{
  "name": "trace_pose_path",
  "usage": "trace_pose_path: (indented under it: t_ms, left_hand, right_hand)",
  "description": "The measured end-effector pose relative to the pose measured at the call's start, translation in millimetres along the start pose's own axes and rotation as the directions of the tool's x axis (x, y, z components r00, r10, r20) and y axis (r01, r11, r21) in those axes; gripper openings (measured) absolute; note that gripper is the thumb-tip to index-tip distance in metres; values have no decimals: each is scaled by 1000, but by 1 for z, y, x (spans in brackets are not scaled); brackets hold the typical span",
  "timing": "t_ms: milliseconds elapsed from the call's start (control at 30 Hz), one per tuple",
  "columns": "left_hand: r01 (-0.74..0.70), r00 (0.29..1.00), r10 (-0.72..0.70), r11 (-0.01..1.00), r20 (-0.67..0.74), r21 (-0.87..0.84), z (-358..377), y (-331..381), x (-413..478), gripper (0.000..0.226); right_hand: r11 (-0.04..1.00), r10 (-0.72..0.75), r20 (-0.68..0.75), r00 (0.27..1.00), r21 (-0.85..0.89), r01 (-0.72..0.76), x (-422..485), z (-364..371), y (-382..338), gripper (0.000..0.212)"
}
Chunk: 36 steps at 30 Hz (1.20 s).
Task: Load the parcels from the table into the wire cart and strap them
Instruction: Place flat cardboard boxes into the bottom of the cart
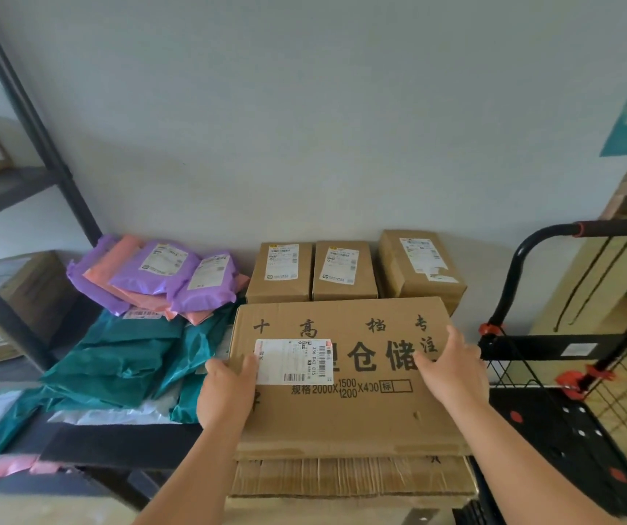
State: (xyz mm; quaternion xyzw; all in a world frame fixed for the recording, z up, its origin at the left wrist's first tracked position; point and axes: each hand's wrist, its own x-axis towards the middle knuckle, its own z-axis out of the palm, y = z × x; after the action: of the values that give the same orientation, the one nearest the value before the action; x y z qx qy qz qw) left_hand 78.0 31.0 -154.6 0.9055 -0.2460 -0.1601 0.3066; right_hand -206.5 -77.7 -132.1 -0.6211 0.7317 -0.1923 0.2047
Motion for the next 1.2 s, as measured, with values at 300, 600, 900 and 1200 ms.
trace_pose_path:
  t_ms: [300, 600, 900, 1200]
  left_hand:
    - [98, 988, -35, 889, 148, -447, -36, -10, 19, 67]
    - [243, 865, 144, 716, 480, -654, -56, 0, 4, 93]
    - [254, 837, 188, 698, 514, -669, -29, 7, -28, 82]
    - [262, 823, 201, 695, 532, -669, 16, 47, -83, 87]
  right_hand:
    - [982, -12, -195, 981, 185, 49, -14, -26, -27, 74]
    - [989, 8, -405, 914, 137, 52, -40, -65, -39, 71]
    - [995, 93, -437, 894, 58, -75, -86, -74, 12, 76]
    - [980, 192, -472, 861, 43, -195, -112, -102, 77, 77]
